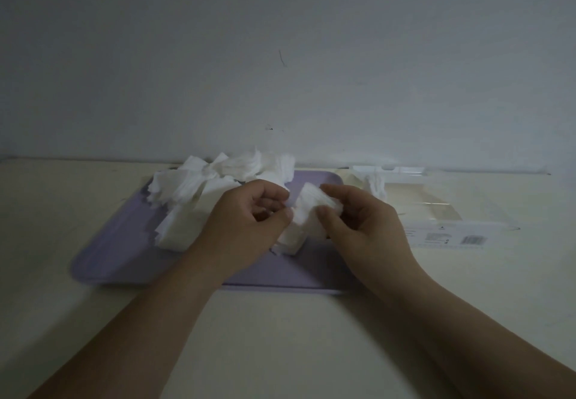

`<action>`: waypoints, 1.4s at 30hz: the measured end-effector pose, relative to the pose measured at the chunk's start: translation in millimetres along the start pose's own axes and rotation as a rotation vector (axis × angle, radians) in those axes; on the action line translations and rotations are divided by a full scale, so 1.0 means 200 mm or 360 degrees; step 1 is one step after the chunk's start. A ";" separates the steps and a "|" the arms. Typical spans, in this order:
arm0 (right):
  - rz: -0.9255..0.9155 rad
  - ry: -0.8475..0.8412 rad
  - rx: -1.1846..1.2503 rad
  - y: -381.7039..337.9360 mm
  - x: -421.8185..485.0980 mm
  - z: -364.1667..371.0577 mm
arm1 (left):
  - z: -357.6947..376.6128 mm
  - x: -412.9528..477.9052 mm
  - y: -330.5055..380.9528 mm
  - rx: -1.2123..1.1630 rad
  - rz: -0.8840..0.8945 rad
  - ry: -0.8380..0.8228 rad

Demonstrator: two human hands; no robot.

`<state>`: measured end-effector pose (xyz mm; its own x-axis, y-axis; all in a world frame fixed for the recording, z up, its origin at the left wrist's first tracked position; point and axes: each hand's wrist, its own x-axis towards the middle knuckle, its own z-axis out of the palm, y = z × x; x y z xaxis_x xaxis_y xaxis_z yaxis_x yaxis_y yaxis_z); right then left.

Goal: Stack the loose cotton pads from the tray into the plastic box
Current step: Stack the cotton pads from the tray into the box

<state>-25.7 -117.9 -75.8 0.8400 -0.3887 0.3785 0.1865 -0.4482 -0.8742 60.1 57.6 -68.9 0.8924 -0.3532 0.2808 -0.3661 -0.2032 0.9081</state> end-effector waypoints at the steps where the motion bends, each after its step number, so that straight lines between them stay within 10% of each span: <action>1: -0.0069 0.0040 -0.0170 0.01 0.00 0.00 | -0.02 0.01 -0.02 0.0175 0.0050 0.0017; 12: -0.0313 -0.0185 -0.0845 0.02 -0.01 0.01 | -0.06 0.02 -0.06 0.0660 0.0130 -0.0390; 27: -0.0047 0.0051 -0.0592 0.00 0.00 -0.02 | -0.07 0.05 0.02 -0.0247 0.0010 0.0017; 33: 0.0143 0.0019 -0.0121 0.02 0.02 -0.02 | -0.05 0.01 0.03 -0.0824 -0.0149 -0.0489; 42: 0.0246 -0.0046 0.0116 0.02 0.02 -0.01 | -0.04 0.02 0.02 -0.0862 -0.0257 -0.0253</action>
<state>-21.4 -122.8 -77.7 0.8757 -0.4246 0.2299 0.0896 -0.3249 -0.9415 63.8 61.6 -61.2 0.8599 -0.4976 0.1139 -0.0048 0.2153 0.9765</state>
